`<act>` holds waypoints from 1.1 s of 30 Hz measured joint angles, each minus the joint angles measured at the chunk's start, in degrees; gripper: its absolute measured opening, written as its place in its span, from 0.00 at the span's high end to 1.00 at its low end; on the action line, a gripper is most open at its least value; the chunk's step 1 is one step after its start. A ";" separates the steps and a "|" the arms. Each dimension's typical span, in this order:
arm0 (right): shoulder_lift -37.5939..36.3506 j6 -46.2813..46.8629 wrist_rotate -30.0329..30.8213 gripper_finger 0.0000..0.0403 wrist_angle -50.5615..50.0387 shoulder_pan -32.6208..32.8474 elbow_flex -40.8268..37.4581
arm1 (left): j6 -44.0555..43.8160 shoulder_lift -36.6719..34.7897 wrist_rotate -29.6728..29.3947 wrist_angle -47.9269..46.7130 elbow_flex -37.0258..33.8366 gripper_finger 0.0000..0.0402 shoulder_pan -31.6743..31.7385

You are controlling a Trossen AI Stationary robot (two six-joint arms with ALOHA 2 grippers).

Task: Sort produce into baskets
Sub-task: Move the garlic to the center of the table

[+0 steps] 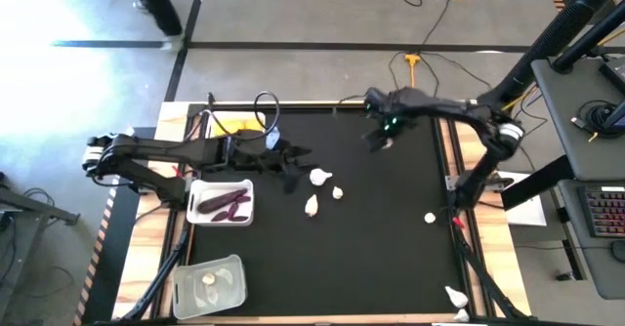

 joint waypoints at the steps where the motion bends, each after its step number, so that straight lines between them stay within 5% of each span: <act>1: -1.09 1.29 -0.28 0.64 1.32 3.24 -0.07 | 0.52 -0.58 0.02 -0.11 0.00 0.36 -0.12; 5: -3.52 7.97 -0.05 0.64 9.94 16.30 -1.10 | 2.59 -2.10 0.04 -0.85 0.00 0.36 -1.16; 11: -0.44 20.14 9.83 0.64 22.83 30.09 -4.32 | 3.60 -2.90 0.08 -0.81 0.00 0.36 -5.30; 16: 6.43 26.20 12.84 0.64 28.83 32.84 -4.69 | 3.39 -2.90 -0.16 -0.85 -0.04 0.36 -11.75; 21: 11.28 28.44 13.35 0.62 30.52 32.73 -1.98 | 1.32 -2.94 -6.57 -2.21 -0.04 0.36 -19.30; 27: 12.02 29.58 9.90 0.46 26.41 32.36 1.12 | -0.81 -4.08 -15.75 -5.25 -0.07 0.36 -25.01; 33: 7.27 37.20 10.22 0.29 3.54 34.74 5.93 | -0.86 -3.43 -16.48 -5.00 -0.07 0.36 -25.23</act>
